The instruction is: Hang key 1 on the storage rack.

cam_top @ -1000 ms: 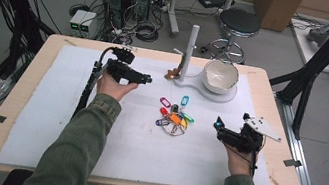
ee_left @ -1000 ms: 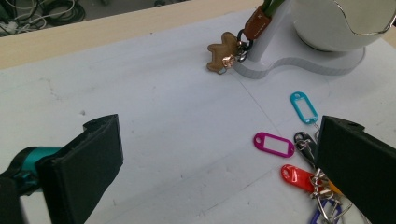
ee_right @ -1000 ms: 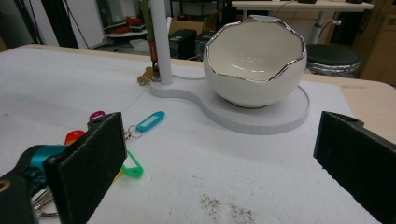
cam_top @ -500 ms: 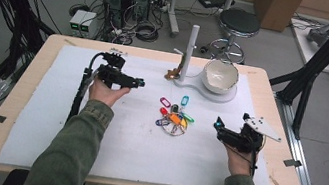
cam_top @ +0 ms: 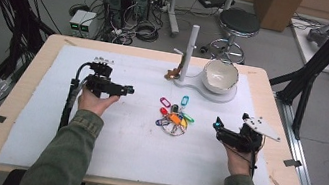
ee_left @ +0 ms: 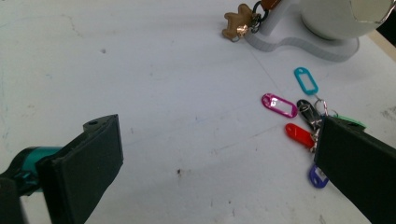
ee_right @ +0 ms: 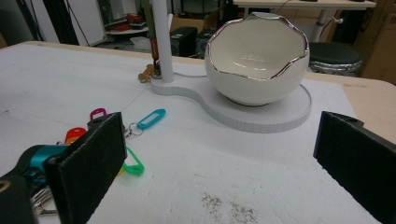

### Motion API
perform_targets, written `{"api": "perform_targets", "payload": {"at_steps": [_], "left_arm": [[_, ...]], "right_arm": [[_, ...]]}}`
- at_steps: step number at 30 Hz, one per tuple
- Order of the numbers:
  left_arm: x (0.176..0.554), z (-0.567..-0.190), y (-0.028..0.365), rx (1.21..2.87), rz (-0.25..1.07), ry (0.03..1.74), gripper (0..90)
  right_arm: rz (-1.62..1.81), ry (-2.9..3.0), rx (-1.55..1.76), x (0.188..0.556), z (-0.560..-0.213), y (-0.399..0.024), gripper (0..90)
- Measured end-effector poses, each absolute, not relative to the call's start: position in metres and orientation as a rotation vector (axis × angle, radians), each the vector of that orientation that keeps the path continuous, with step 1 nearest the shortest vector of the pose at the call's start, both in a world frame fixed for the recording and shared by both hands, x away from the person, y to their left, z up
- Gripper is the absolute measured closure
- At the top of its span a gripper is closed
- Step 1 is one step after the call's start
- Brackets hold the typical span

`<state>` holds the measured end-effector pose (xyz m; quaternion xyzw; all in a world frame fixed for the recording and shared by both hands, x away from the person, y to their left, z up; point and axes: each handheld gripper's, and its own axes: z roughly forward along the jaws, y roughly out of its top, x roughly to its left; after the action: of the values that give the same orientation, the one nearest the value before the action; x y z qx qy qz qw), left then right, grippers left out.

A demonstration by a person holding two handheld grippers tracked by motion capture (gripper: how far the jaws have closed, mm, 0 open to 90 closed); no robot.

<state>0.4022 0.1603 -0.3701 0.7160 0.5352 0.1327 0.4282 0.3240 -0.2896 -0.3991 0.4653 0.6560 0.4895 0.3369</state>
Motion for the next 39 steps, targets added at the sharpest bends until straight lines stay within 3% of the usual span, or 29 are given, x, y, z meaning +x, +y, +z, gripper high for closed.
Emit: {"api": "perform_targets", "payload": {"at_steps": [16,39], "left_arm": [[0.371,-0.382,0.193,1.809,0.388,1.351,1.7],[0.331,-0.398,0.247,1.696,0.424,1.385,1.7]], "right_arm": [[1.269,1.714,1.203,0.324,-0.4,-0.288,1.6],[1.262,1.735,1.204,0.324,-0.401,-0.286,1.6]]}}
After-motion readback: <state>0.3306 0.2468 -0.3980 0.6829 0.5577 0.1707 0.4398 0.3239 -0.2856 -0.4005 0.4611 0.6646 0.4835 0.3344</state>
